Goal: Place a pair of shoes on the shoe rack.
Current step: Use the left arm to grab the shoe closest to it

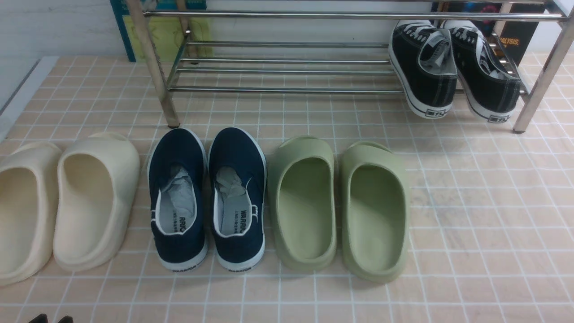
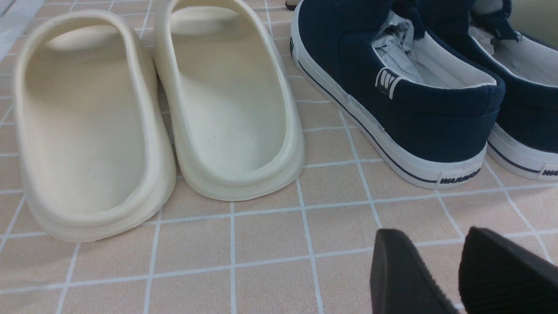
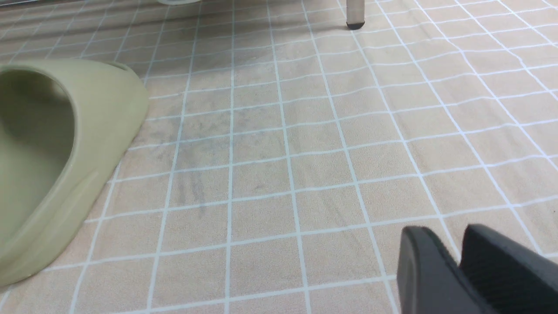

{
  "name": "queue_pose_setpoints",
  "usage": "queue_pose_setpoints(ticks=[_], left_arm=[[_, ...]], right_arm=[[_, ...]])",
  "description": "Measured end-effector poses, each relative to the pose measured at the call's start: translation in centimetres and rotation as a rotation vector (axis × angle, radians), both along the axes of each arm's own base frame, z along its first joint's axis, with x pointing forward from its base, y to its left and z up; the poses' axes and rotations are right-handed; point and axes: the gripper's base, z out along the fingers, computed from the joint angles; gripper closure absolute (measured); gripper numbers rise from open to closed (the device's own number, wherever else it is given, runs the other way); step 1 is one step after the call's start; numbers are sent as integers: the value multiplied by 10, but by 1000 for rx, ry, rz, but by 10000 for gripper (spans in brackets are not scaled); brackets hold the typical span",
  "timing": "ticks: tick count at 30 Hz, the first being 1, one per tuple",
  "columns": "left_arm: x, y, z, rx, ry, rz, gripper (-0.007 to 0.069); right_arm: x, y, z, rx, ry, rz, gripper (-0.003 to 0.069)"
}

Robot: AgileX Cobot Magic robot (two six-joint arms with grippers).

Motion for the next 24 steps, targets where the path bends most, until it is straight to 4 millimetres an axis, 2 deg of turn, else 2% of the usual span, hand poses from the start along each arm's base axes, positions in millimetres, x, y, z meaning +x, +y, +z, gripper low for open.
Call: queue_pose_setpoints(ticks=[24], left_arm=[[0, 0, 0, 0, 0, 0, 385]], right_arm=[[0, 0, 0, 0, 0, 0, 483]])
